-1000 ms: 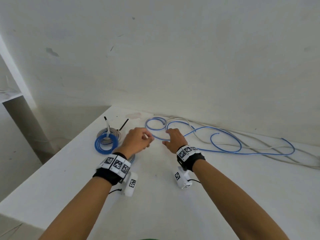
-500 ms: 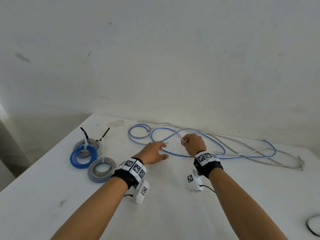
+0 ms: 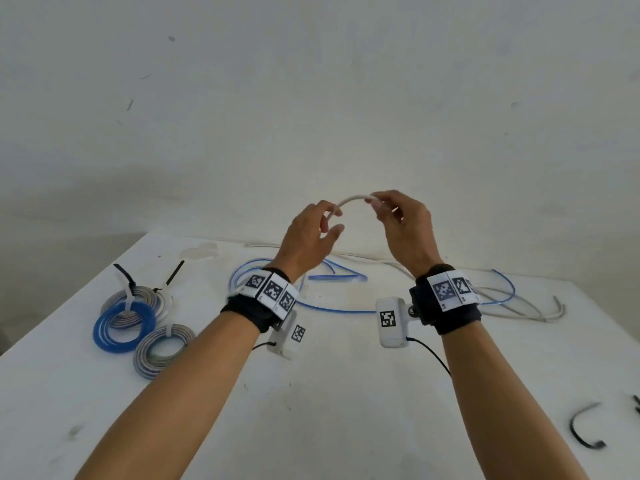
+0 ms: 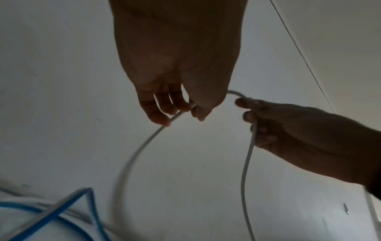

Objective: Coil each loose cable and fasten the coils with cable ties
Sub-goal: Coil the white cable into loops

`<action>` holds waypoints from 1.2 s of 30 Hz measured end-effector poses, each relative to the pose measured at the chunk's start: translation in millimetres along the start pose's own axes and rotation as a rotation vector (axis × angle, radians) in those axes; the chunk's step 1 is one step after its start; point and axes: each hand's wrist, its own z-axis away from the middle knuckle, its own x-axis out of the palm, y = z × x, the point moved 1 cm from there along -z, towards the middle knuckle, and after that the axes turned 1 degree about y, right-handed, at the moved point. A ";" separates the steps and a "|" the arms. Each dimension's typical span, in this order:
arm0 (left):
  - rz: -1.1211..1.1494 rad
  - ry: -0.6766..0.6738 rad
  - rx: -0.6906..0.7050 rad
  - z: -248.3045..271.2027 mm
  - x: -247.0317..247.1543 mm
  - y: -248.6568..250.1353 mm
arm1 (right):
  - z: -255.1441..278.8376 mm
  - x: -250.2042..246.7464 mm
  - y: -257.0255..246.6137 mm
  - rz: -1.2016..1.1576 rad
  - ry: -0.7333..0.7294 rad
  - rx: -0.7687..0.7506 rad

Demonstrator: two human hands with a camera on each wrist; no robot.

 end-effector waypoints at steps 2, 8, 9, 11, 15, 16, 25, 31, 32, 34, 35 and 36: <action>-0.019 0.022 -0.053 -8.2 -1.1 -1.8 | 0.6 -8.9 -4.0 -0.083 0.160 0.005; 0.428 0.193 -0.256 -16.1 -26.6 1.0 | 13.5 -17.7 22.9 0.149 0.120 0.016; 0.503 0.235 -0.293 -18.4 -33.5 4.6 | 17.1 -17.3 37.0 0.290 0.042 0.048; 0.672 0.355 -0.381 -23.7 -49.0 8.2 | 25.0 -19.8 68.4 0.511 -0.061 0.164; 0.975 0.533 -0.515 -29.0 -86.5 0.2 | 39.7 -34.2 99.5 0.478 0.074 0.333; 1.006 0.548 -0.537 -27.9 -92.9 -2.7 | 40.3 -38.5 101.2 0.460 0.133 0.376; 1.272 0.453 -0.674 -9.1 -74.1 -3.7 | 15.3 -47.5 60.6 -0.457 0.547 0.321; 1.189 0.283 -0.638 8.6 -46.5 4.1 | 14.0 -38.8 66.5 -0.385 0.432 0.424; 1.186 0.265 -0.667 12.2 -43.0 3.4 | 18.4 -35.9 75.4 -0.346 0.384 0.472; 1.189 0.277 -0.730 16.7 -39.0 -0.9 | 28.0 -29.5 95.6 -0.317 0.276 0.600; 1.190 0.296 -0.756 18.2 -38.0 -4.6 | 33.0 -26.0 104.1 -0.316 0.225 0.669; 1.187 0.317 -0.776 19.2 -36.5 -9.0 | 37.1 -22.6 112.6 -0.305 0.191 0.732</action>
